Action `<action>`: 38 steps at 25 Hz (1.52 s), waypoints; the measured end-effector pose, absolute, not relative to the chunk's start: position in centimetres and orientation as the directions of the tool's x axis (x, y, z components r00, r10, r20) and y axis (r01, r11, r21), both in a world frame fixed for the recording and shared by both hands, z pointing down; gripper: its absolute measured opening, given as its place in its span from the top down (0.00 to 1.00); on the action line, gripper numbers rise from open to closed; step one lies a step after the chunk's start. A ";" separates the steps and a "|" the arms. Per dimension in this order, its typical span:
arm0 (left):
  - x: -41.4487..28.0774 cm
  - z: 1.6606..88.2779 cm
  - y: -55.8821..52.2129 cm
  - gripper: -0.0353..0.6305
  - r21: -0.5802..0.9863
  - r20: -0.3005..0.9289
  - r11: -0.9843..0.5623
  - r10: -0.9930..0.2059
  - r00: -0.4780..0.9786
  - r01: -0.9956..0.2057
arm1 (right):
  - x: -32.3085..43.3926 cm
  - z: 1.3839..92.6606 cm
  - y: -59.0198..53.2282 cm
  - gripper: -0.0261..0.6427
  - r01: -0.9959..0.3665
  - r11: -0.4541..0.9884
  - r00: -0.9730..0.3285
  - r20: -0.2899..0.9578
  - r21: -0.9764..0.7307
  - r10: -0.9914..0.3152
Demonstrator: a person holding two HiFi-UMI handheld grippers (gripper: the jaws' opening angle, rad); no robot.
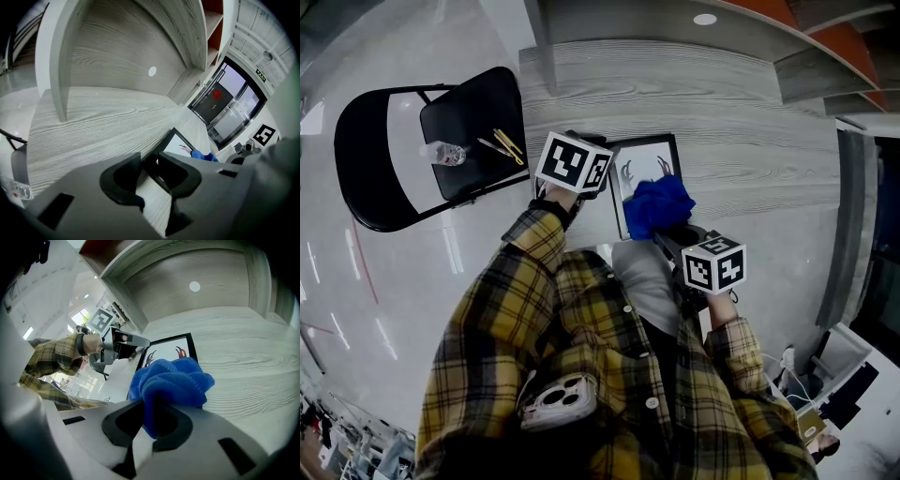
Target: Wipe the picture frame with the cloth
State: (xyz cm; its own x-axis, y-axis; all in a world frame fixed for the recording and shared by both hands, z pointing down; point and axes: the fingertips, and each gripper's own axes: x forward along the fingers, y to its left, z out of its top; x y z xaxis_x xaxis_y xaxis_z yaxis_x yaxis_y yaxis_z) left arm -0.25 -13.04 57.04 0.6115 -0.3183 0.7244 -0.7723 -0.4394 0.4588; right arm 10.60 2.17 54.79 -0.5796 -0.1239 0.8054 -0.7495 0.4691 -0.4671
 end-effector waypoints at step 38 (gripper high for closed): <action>-0.3 57.1 -13.0 0.77 0.459 0.726 -0.436 -0.318 0.609 -0.774 | 13.4 55.5 -8.3 0.89 -0.840 0.450 -0.483 0.796 -0.304 -0.365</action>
State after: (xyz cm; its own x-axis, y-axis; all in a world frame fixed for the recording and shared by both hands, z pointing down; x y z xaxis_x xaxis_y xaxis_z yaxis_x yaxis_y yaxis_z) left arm -0.31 -12.99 57.09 0.6095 -0.3176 0.7264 -0.7741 -0.4364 0.4586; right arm 13.36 -8.32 55.51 -0.4834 -0.3650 0.7957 -0.8398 0.4498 -0.3039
